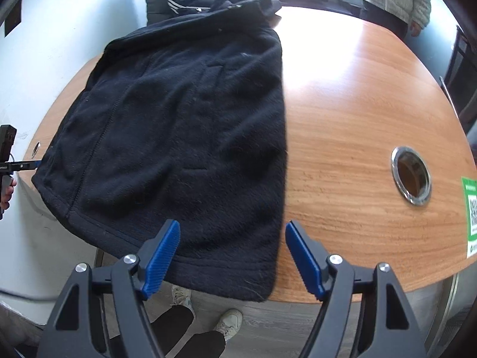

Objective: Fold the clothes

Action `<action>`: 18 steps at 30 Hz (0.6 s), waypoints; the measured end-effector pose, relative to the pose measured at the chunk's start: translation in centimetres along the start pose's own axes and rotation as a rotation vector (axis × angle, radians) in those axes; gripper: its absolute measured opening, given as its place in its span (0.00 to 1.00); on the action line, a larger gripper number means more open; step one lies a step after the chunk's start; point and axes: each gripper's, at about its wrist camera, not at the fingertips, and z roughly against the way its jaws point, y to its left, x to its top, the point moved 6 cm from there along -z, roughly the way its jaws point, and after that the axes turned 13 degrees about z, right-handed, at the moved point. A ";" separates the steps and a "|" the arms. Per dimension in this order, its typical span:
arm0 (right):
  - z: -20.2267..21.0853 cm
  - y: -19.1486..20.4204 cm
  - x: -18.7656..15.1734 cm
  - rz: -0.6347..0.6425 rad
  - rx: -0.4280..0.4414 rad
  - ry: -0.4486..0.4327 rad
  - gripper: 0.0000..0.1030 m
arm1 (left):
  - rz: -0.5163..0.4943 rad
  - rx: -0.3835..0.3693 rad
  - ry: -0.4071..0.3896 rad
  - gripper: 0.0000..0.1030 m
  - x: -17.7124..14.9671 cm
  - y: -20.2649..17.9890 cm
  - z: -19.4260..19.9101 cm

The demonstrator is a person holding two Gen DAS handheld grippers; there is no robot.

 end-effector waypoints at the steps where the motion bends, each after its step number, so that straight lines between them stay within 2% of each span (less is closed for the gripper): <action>1: 0.0 -0.4 -0.2 -0.016 -0.004 0.002 0.76 | -0.004 -0.012 0.002 1.00 0.0 -0.3 -0.1; 5: -0.6 -0.1 -0.5 -0.004 0.031 0.008 0.74 | -0.022 -0.058 0.010 0.99 -0.2 -1.5 -0.7; 7: -0.9 0.5 -0.1 0.024 0.038 -0.002 0.66 | -0.032 -0.070 0.006 0.99 -0.1 -2.2 -1.1; 9: -1.2 0.9 0.2 0.034 0.028 -0.007 0.58 | -0.026 -0.068 -0.005 0.93 0.3 -2.7 -1.6; 10: -1.3 1.1 0.4 0.039 0.022 -0.007 0.44 | -0.005 -0.068 0.004 0.76 0.3 -2.3 -1.6; 11: -1.4 1.2 0.5 0.044 0.017 -0.006 0.34 | 0.015 -0.068 0.013 0.46 0.3 -1.8 -1.6; 12: -1.4 1.4 0.5 0.046 0.021 -0.003 0.30 | 0.035 -0.068 0.022 0.26 0.4 -1.4 -1.6; 13: -1.4 1.6 0.7 0.042 0.028 -0.002 0.24 | 0.055 -0.069 0.031 0.14 0.4 -1.0 -1.6; 16: -1.1 1.9 1.1 0.021 0.038 -0.005 0.17 | 0.068 -0.089 0.039 0.14 0.0 -1.1 -2.0; 18: -0.4 1.7 1.2 -0.007 0.048 -0.021 0.16 | 0.079 -0.104 0.047 0.14 -0.4 -1.2 -1.8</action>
